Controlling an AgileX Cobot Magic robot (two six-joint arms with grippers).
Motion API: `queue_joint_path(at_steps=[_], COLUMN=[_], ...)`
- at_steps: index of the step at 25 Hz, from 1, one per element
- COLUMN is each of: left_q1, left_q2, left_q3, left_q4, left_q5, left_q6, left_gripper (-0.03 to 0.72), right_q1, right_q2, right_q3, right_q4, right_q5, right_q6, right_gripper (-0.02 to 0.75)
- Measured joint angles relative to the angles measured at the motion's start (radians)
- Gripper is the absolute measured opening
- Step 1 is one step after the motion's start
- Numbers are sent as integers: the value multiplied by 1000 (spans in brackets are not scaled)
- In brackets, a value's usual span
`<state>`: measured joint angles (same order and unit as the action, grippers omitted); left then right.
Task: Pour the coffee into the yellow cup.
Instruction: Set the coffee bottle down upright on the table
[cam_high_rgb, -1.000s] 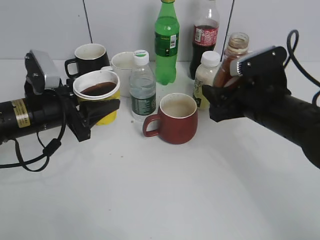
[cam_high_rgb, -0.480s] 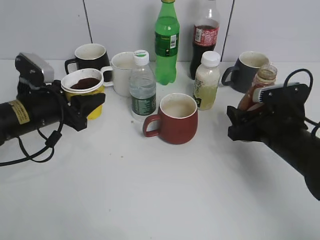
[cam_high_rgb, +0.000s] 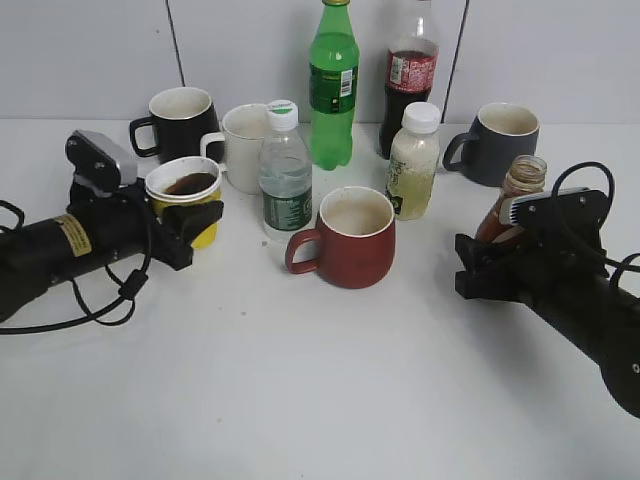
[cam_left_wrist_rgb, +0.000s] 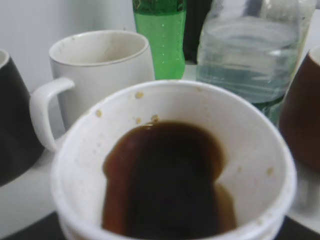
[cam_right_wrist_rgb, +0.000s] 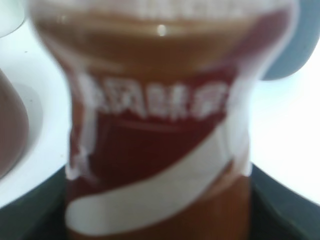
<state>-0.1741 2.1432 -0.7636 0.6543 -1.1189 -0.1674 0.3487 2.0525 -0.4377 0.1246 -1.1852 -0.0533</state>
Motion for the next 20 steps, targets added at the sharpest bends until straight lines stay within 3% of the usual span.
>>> queue_joint_path(at_steps=[12,16,20], left_q1=[0,0,0], left_q2=[111,133,136], left_q3=[-52,-54,-54], left_q4=[0,1,0], left_q5=[-42,-42,-50], left_q6=[0,0,0], left_gripper=[387,498,543], right_q1=[0,0,0], right_q2=[0,0,0], right_q3=[-1,-2,-21], right_q4=[1,2,2], right_q5=[-1,-1,-1], right_q6=[0,0,-8], right_gripper=[502,502,502])
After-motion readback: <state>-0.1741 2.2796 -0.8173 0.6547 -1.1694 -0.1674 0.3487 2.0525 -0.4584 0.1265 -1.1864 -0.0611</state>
